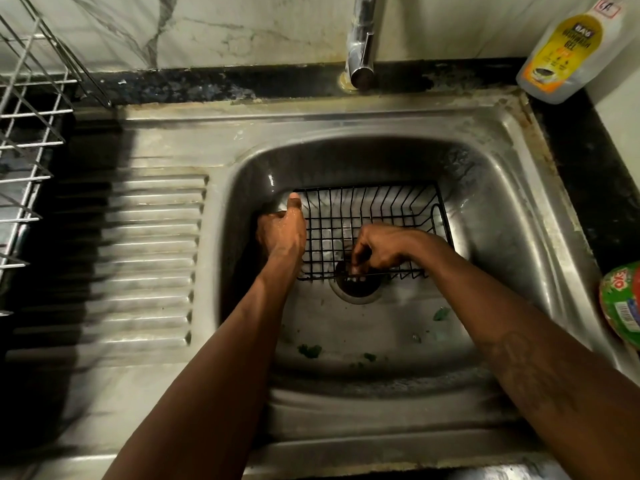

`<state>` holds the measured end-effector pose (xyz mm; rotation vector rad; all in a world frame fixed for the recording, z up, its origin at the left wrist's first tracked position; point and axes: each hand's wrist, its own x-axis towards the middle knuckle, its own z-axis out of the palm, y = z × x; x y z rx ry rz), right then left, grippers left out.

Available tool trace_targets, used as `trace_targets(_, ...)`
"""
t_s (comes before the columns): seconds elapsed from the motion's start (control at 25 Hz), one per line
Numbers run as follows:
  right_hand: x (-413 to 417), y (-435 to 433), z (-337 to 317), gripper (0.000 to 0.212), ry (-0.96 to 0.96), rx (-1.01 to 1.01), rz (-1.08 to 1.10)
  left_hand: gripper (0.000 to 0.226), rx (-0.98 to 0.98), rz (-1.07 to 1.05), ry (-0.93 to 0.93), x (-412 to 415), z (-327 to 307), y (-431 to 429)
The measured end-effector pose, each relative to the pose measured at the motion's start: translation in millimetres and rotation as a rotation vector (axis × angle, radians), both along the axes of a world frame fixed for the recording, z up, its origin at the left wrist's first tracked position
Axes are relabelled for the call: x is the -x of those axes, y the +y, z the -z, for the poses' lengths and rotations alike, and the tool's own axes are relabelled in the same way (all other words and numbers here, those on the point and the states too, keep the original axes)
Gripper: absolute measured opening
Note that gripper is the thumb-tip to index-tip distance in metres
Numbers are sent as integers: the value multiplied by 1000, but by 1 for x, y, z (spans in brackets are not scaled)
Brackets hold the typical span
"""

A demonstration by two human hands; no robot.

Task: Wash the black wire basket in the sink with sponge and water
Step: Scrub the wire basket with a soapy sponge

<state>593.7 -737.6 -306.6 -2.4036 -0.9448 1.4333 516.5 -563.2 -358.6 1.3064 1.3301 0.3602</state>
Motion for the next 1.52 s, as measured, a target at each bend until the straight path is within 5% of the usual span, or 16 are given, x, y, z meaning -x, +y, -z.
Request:
trace_targets(0.08,-9,-5,4,12,-48,-83,66,92,15,12,-4,0,3,2)
trace_targets(0.24,-22,4,22,10,-537,-371,485,87,-18,20,-10,1,-11,-1)
trace_targets(0.52,-20,-23,1,15,-16,18,-112,90,-52,23,-4,0,-12,1)
trace_targets(0.68,-37,-16,23,11,-503,-278,397,84,-59,27,-4,0,-11,1)
trace_targets(0.76,-34,-10,26,12,-629,-358,483,88,-46,12,0,-1,-9,3)
trace_targets(0.96,-12,-21,0,11,-29,-12,-37,92,-69,31,28,-2,-2,7)
trace_targets(1.04,-17,-22,2,12,-49,2,-34,93,-69,35,36,-2,2,9)
trace_targets(1.24,-35,-14,19,18,-621,-281,397,94,-75,68,82,-3,4,12)
trace_targets(1.32,-32,-15,16,16,-544,-200,311,91,-94,69,84,-3,1,13)
trace_targets(1.44,-22,-28,-2,15,-68,72,23,87,-116,45,48,-2,-4,15)
trace_targets(1.52,-22,-32,-2,17,-68,81,7,86,-112,50,57,-1,-4,15)
